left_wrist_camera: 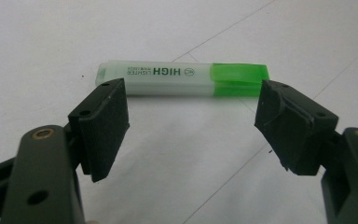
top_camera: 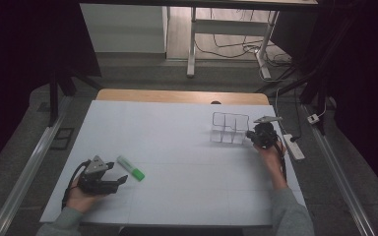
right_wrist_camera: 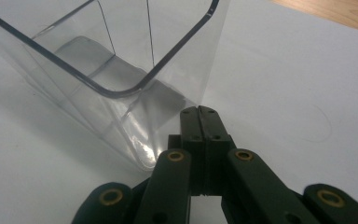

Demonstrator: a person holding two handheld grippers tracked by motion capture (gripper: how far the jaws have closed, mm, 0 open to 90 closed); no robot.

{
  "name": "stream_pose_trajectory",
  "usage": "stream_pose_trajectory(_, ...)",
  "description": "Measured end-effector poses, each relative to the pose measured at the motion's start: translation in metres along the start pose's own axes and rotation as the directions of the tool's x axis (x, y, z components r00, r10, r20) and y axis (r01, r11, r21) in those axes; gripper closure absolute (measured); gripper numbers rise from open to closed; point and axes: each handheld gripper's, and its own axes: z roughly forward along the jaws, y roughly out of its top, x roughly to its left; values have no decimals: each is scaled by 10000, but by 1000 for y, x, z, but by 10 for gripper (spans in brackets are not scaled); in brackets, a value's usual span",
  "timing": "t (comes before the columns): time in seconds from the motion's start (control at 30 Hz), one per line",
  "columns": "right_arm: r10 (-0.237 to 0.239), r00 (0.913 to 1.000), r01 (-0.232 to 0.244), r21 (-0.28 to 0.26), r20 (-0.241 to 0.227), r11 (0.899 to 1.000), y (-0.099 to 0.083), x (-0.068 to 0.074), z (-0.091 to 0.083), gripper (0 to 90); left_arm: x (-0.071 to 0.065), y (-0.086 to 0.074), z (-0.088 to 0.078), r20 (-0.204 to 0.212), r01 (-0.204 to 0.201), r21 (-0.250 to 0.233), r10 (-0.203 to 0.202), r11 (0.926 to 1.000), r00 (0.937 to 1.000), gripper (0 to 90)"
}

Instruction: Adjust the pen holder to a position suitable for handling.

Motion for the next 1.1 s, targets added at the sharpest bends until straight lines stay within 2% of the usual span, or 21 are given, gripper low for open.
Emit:
stream_pose_trajectory(0.13, -165, 9998, 165, 87, 60, 9998, 1, 4, 3, 891, 0, 0, 0, 10, -23, 30, 23, 10000, 10000, 254)
stream_pose_trajectory(0.17, -342, 9994, 340, 168, 107, 9993, 2, 8, 7, 891, 0, 0, 0, 17, -18, 22, 18, 10000, 10000, 255)
stream_pose_trajectory(0.3, -442, 9990, 442, 128, 64, 9989, 5, 14, 11, 891, 0, 0, 0, -10, -20, 44, 20, 10000, 10000, 256)
stream_pose_trajectory(0.9, -526, 9984, 525, -36, -218, 9986, 18, 29, 23, 891, -1, 0, 0, -13, -37, 44, 37, 10000, 10000, 257)
stream_pose_trajectory(0.97, -677, 9969, 677, -20, -409, 9977, 21, 38, 27, 891, -1, 0, 0, -12, -38, 48, 38, 10000, 10000, 257)
stream_pose_trajectory(1.1, -949, 9943, 949, -23, -476, 9955, 26, 48, 30, 890, -1, 0, 0, -6, -36, 37, 36, 10000, 10000, 257)
